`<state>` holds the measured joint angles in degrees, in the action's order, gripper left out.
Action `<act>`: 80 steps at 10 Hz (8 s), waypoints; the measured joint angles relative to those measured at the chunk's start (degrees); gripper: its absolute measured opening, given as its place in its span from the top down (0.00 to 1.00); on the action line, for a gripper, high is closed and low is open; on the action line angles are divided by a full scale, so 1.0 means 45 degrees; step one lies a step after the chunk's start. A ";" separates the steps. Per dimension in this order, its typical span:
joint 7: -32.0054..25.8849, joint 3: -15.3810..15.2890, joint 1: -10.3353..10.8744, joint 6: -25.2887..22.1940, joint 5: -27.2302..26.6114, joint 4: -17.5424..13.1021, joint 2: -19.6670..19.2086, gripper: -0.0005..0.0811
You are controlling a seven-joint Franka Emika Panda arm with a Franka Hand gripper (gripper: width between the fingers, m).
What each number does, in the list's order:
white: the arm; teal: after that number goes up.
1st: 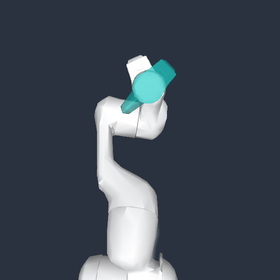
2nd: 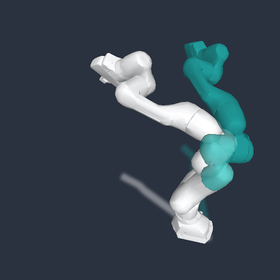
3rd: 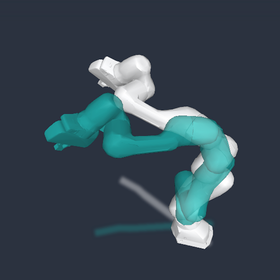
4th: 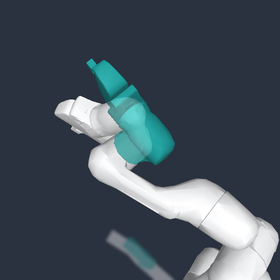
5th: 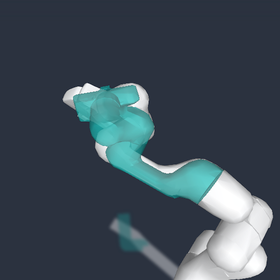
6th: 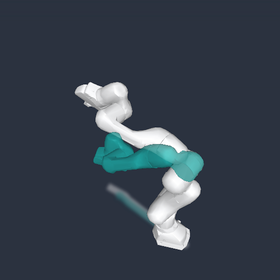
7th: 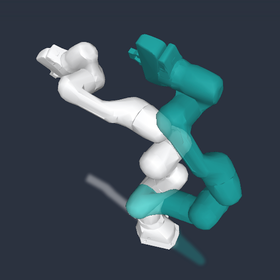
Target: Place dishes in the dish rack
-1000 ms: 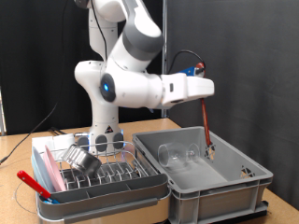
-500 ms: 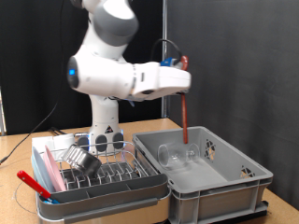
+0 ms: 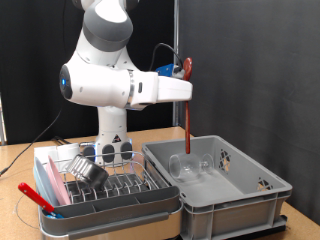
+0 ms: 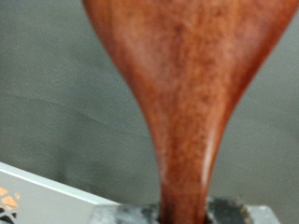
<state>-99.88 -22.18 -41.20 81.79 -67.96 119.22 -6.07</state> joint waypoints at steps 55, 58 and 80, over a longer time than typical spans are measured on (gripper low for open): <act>-0.4488 -0.2388 0.1159 -0.1559 0.4898 -0.3175 -0.2072 0.01; -0.4585 -0.2457 0.1172 0.0205 0.3771 -0.2386 -0.1733 0.01; 0.1898 -0.4392 0.2216 0.9039 0.4072 0.2960 0.4353 0.01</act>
<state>-91.34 -41.95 -31.23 122.47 -49.63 132.54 13.52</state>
